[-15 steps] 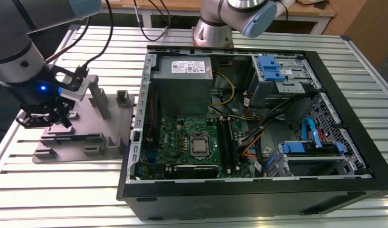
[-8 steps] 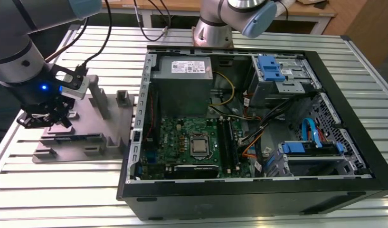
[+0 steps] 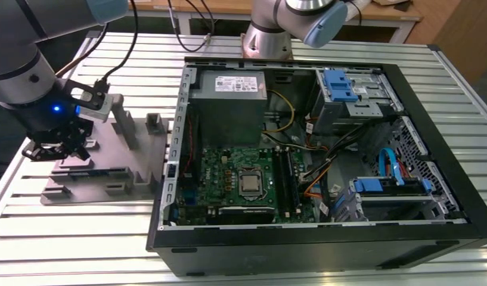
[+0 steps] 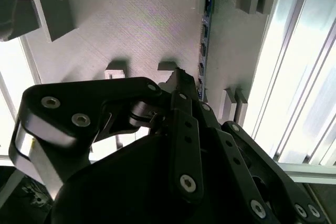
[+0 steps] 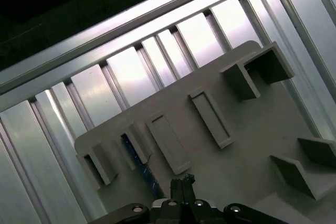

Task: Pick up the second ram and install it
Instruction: 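Pick up the second ram and move it above second insertion slot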

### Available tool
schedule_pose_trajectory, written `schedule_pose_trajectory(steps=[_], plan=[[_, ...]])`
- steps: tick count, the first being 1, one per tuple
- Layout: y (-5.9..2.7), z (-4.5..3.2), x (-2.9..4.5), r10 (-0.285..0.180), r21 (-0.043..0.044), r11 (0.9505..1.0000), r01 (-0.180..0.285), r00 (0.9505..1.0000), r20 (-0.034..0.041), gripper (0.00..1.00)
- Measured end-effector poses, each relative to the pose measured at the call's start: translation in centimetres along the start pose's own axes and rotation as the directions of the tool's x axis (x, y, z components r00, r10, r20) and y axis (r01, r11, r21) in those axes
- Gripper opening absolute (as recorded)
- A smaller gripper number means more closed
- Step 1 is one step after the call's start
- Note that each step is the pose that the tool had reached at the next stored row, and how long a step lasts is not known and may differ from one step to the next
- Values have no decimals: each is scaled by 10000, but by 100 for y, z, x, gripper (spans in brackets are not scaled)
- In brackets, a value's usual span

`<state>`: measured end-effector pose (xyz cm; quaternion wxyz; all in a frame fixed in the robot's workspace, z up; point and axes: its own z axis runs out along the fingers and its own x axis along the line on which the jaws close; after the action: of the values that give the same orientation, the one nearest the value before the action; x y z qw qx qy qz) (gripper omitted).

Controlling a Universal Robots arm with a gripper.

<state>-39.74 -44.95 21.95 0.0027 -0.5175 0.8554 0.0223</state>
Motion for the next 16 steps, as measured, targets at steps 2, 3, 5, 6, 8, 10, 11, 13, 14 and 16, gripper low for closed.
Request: schedule_pose_trajectory(steps=[2,3,5,6,8,10,11,13,14,16], plan=[[0,0,0,-146,-4,9999,146,9999,-6,10],[0,0,0,-219,-6,9998,219,9998,-8,10],[0,0,0,-376,-11,9993,376,9993,-13,10],[0,0,0,-455,-13,9990,455,9990,-16,10],[0,0,0,-617,-18,9981,617,9981,-22,10],[0,0,0,-780,-23,9969,780,9969,-27,10],[0,0,0,-861,-26,9963,861,9963,-30,10],[0,0,0,-1028,-31,9947,1028,9947,-35,10],[0,0,0,-1105,-32,9939,1105,9939,-38,10],[0,0,0,-1256,-38,9921,1256,9921,-43,10]])
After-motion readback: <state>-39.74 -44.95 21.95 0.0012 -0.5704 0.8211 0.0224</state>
